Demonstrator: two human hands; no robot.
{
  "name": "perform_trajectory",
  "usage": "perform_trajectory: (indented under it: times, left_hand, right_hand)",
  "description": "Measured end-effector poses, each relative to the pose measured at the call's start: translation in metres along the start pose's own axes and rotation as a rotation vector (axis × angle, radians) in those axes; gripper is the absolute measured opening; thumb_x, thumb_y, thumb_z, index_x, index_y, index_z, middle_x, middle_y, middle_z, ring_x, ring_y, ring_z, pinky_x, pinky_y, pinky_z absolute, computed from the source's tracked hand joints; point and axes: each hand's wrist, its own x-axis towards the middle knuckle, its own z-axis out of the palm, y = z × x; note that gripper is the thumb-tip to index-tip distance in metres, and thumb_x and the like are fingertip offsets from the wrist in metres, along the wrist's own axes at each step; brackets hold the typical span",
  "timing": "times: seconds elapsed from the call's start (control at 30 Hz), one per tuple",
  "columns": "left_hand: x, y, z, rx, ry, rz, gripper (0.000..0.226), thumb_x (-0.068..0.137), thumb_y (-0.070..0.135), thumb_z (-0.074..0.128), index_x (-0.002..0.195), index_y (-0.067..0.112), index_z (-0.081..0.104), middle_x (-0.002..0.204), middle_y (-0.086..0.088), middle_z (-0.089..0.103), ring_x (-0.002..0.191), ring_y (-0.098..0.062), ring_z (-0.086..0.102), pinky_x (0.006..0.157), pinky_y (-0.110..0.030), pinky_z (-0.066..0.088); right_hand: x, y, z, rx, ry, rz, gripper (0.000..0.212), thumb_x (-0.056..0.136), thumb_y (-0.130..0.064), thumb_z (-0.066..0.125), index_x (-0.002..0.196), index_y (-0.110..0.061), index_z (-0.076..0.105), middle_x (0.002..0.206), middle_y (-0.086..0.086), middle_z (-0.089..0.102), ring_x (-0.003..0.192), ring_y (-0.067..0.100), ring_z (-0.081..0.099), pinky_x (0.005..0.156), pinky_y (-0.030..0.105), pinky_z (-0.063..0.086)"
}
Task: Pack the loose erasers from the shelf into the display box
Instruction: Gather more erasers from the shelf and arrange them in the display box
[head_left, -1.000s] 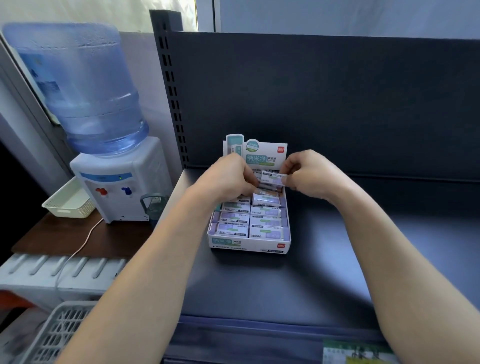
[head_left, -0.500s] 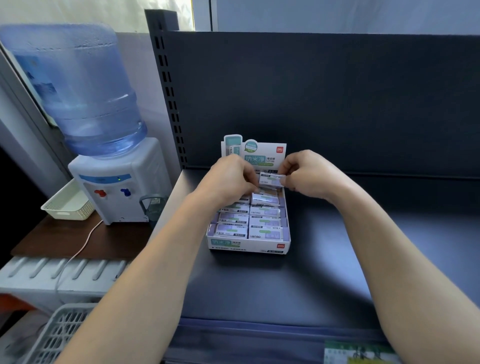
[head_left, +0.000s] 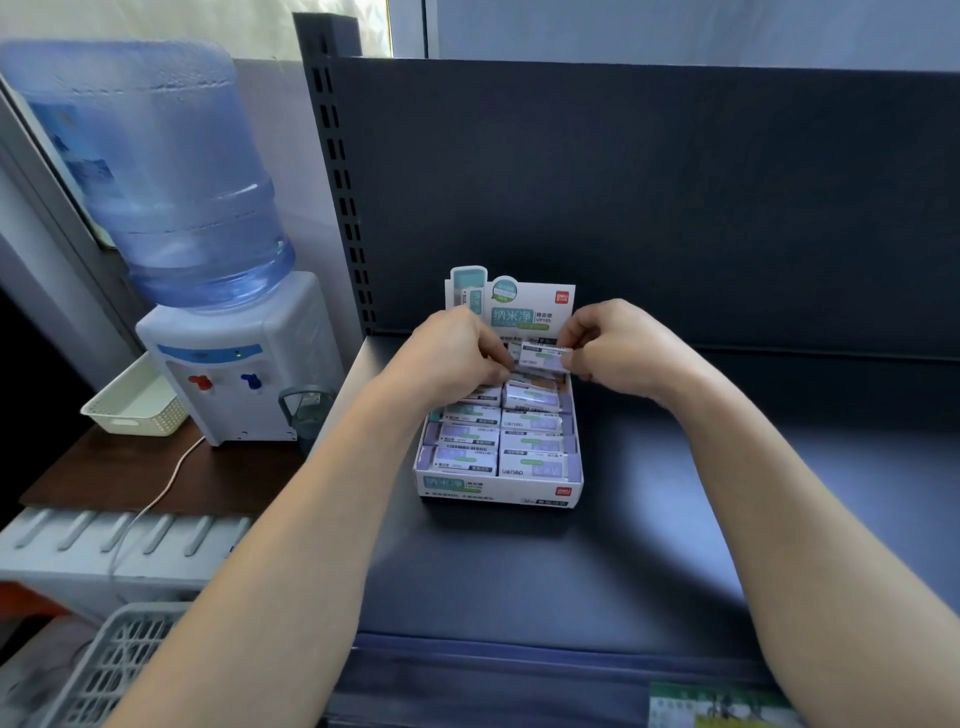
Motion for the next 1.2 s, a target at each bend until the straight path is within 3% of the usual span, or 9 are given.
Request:
perform_trajectory:
  times: [0.13, 0.3, 0.4, 0.57, 0.73, 0.97, 1.07, 1.2]
  left_hand:
    - [0.0, -0.002, -0.005, -0.043, -0.05, -0.016, 0.008, 0.079, 0.015, 0.074, 0.081, 0.022, 0.076, 0.075, 0.009, 0.069, 0.069, -0.005, 0.061, 0.063, -0.018, 0.048]
    - [0.001, 0.003, 0.001, 0.004, -0.023, -0.011, 0.004, 0.074, 0.019, 0.078, 0.074, 0.02, 0.074, 0.07, 0.008, 0.067, 0.072, -0.01, 0.061, 0.077, -0.032, 0.056]
    - [0.0, 0.003, 0.002, 0.044, -0.001, -0.008, 0.006, 0.076, 0.021, 0.077, 0.082, 0.023, 0.077, 0.076, 0.009, 0.069, 0.076, -0.009, 0.062, 0.078, -0.033, 0.056]
    - [0.001, 0.007, 0.001, 0.139, -0.104, 0.023, 0.011, 0.083, 0.021, 0.07, 0.092, 0.022, 0.076, 0.092, 0.004, 0.071, 0.086, -0.012, 0.062, 0.082, -0.032, 0.054]
    - [0.001, 0.005, -0.001, 0.049, -0.127, 0.056, 0.003, 0.082, 0.016, 0.071, 0.081, 0.019, 0.072, 0.08, 0.006, 0.067, 0.075, -0.008, 0.061, 0.073, -0.025, 0.052]
    - [-0.001, -0.002, 0.001, -0.143, -0.064, 0.052, 0.01, 0.075, 0.009, 0.076, 0.072, 0.016, 0.07, 0.066, 0.006, 0.064, 0.053, 0.001, 0.055, 0.053, -0.012, 0.046]
    - [-0.001, -0.004, -0.003, -0.216, -0.099, 0.014, 0.007, 0.076, 0.011, 0.077, 0.075, 0.015, 0.071, 0.071, 0.001, 0.067, 0.054, -0.003, 0.056, 0.052, -0.014, 0.048]
    - [-0.002, -0.004, -0.005, -0.291, -0.132, -0.007, 0.004, 0.079, 0.008, 0.073, 0.08, 0.01, 0.069, 0.066, -0.004, 0.063, 0.042, -0.009, 0.046, 0.041, -0.017, 0.04]
  right_hand:
    - [0.0, 0.0, 0.0, 0.0, -0.004, -0.003, 0.009, 0.081, -0.008, 0.062, 0.077, -0.016, 0.064, 0.069, -0.005, 0.059, 0.066, 0.014, 0.054, 0.063, 0.027, 0.045]
    - [0.0, 0.0, -0.001, 0.003, 0.0, -0.005, 0.007, 0.081, -0.008, 0.061, 0.08, -0.013, 0.066, 0.068, -0.005, 0.059, 0.064, 0.014, 0.053, 0.062, 0.026, 0.044]
    - [-0.001, -0.001, -0.001, 0.002, -0.006, 0.0, 0.006, 0.08, -0.008, 0.062, 0.08, -0.012, 0.067, 0.069, -0.004, 0.06, 0.066, 0.015, 0.054, 0.065, 0.03, 0.047]
    - [-0.002, -0.002, -0.002, -0.013, -0.012, 0.004, 0.006, 0.08, -0.007, 0.062, 0.08, -0.009, 0.067, 0.069, -0.003, 0.061, 0.069, 0.016, 0.056, 0.07, 0.034, 0.051]
    - [-0.002, -0.002, -0.004, 0.001, -0.007, 0.009, 0.007, 0.079, -0.007, 0.062, 0.082, -0.009, 0.067, 0.07, -0.003, 0.062, 0.069, 0.016, 0.056, 0.068, 0.031, 0.049]
    - [-0.004, -0.003, -0.008, 0.012, 0.007, 0.001, 0.009, 0.078, -0.007, 0.061, 0.08, -0.012, 0.067, 0.07, -0.003, 0.062, 0.067, 0.016, 0.055, 0.065, 0.028, 0.046]
    - [-0.005, -0.003, -0.01, 0.019, 0.004, 0.002, 0.01, 0.078, -0.006, 0.06, 0.08, -0.013, 0.067, 0.07, -0.003, 0.062, 0.067, 0.015, 0.055, 0.065, 0.028, 0.046]
    - [-0.006, -0.003, -0.011, 0.022, -0.002, 0.004, 0.009, 0.079, -0.008, 0.062, 0.078, -0.015, 0.067, 0.069, -0.005, 0.061, 0.065, 0.013, 0.053, 0.059, 0.026, 0.043]
